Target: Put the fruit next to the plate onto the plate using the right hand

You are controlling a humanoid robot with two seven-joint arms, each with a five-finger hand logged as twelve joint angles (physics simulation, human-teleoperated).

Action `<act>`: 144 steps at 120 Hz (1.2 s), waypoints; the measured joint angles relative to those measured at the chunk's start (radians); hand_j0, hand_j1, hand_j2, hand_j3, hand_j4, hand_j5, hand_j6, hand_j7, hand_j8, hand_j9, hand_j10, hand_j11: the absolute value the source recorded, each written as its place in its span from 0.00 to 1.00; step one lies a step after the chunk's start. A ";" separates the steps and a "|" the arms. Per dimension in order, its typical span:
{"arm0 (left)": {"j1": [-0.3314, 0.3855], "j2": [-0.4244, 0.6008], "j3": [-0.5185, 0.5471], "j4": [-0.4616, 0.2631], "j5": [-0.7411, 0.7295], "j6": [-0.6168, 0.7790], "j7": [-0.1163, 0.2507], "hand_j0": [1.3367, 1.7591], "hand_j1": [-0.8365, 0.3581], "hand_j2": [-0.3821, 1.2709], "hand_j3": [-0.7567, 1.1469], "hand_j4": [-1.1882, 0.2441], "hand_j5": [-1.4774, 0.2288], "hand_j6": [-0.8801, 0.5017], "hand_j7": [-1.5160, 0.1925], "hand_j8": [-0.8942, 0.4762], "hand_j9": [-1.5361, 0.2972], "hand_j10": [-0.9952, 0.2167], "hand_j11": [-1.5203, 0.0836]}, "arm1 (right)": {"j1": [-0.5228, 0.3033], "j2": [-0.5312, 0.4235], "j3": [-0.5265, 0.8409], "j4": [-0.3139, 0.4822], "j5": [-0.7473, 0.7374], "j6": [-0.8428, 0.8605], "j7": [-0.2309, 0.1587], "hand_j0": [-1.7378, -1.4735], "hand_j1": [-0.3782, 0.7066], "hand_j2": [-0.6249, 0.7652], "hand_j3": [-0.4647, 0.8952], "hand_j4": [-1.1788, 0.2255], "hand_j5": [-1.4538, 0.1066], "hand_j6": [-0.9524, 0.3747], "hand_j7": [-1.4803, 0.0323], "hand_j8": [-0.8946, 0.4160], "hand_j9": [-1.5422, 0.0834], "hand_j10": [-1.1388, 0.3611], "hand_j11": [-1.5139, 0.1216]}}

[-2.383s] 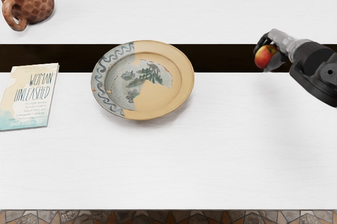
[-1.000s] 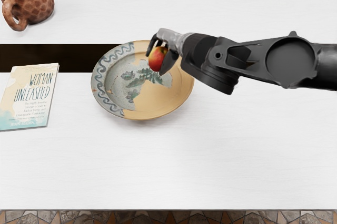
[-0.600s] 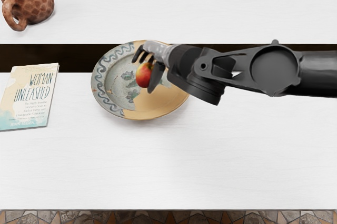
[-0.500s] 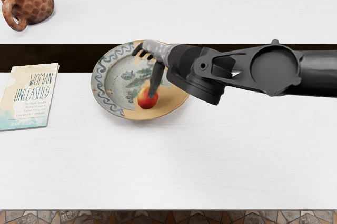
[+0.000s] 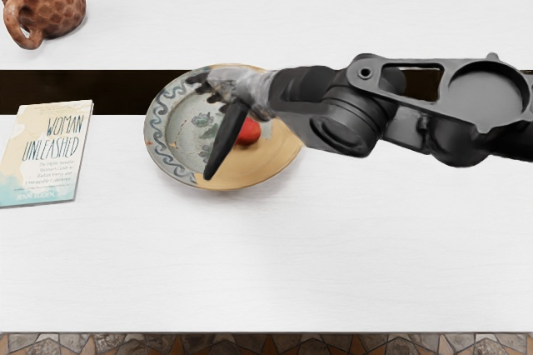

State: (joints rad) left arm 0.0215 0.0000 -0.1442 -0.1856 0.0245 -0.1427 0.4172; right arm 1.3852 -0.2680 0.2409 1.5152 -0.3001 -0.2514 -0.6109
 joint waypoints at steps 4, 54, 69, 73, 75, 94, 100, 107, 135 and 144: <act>0.000 0.000 0.000 0.000 0.000 0.000 0.000 0.76 0.98 0.23 0.40 0.82 0.86 0.63 0.88 0.65 0.83 0.81 0.94 | -0.079 -0.013 0.099 0.006 0.014 0.073 0.000 0.30 0.04 0.45 0.34 0.83 0.91 0.71 0.96 0.68 0.93 0.75 0.91; 0.000 0.000 0.000 0.000 0.000 0.000 0.000 0.76 0.98 0.23 0.40 0.82 0.86 0.63 0.88 0.65 0.83 0.81 0.94 | -0.603 -0.290 0.535 0.018 0.678 0.829 0.000 0.30 0.03 0.45 0.34 0.84 0.93 0.72 0.98 0.68 0.95 0.76 0.92; 0.000 0.000 0.000 0.000 0.000 0.000 0.000 0.76 0.98 0.23 0.40 0.82 0.86 0.63 0.88 0.65 0.83 0.81 0.94 | -0.634 -0.361 0.517 0.019 0.723 0.852 0.000 0.30 0.03 0.45 0.34 0.84 0.93 0.72 0.98 0.68 0.95 0.76 0.92; 0.000 0.000 0.000 0.000 0.000 0.000 0.000 0.76 0.98 0.23 0.40 0.82 0.86 0.63 0.88 0.65 0.83 0.81 0.94 | -0.638 -0.380 0.513 0.019 0.729 0.855 0.000 0.30 0.03 0.45 0.34 0.84 0.93 0.72 0.98 0.68 0.95 0.76 0.92; 0.000 0.000 0.000 0.000 0.000 0.000 0.000 0.76 0.98 0.23 0.40 0.82 0.86 0.63 0.88 0.65 0.83 0.81 0.94 | -0.640 -0.392 0.512 0.019 0.732 0.856 0.000 0.30 0.03 0.45 0.34 0.84 0.93 0.72 0.98 0.68 0.95 0.76 0.92; -0.015 0.000 0.000 0.000 0.000 0.000 0.000 0.76 0.98 0.23 0.40 0.82 0.86 0.63 0.88 0.65 0.83 0.81 0.94 | -0.679 -0.552 0.500 0.020 0.802 0.861 0.000 0.30 0.03 0.45 0.34 0.84 0.93 0.72 0.98 0.68 0.95 0.76 0.93; -0.015 0.000 0.000 0.000 0.000 0.000 0.000 0.76 0.98 0.23 0.40 0.82 0.86 0.63 0.88 0.65 0.83 0.81 0.94 | -0.692 -0.601 0.499 0.019 0.817 0.862 0.000 0.30 0.03 0.45 0.34 0.84 0.93 0.72 0.98 0.68 0.95 0.76 0.93; -0.015 0.000 0.000 0.000 0.000 0.000 0.000 0.76 0.98 0.23 0.40 0.82 0.86 0.63 0.88 0.65 0.83 0.81 0.94 | -0.705 -0.647 0.498 0.018 0.828 0.862 0.000 0.30 0.03 0.45 0.34 0.84 0.93 0.72 0.98 0.68 0.95 0.76 0.93; -0.017 0.000 0.000 0.000 0.000 0.000 0.000 0.76 0.98 0.23 0.40 0.82 0.86 0.63 0.88 0.65 0.83 0.81 0.94 | -0.732 -0.824 0.486 0.015 0.882 0.863 0.000 0.30 0.03 0.45 0.34 0.84 0.93 0.72 0.98 0.69 0.95 0.76 0.93; -0.017 0.000 0.000 0.000 0.000 0.000 0.000 0.76 0.98 0.23 0.40 0.82 0.86 0.63 0.88 0.65 0.83 0.81 0.94 | -0.736 -0.860 0.472 0.013 0.901 0.863 0.000 0.30 0.03 0.45 0.34 0.84 0.93 0.72 0.98 0.69 0.95 0.76 0.93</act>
State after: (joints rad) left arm 0.0046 0.0000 -0.1445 -0.1857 0.0247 -0.1426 0.4172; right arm 0.6491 -1.1278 0.7127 1.5282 0.6008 0.6116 -0.6109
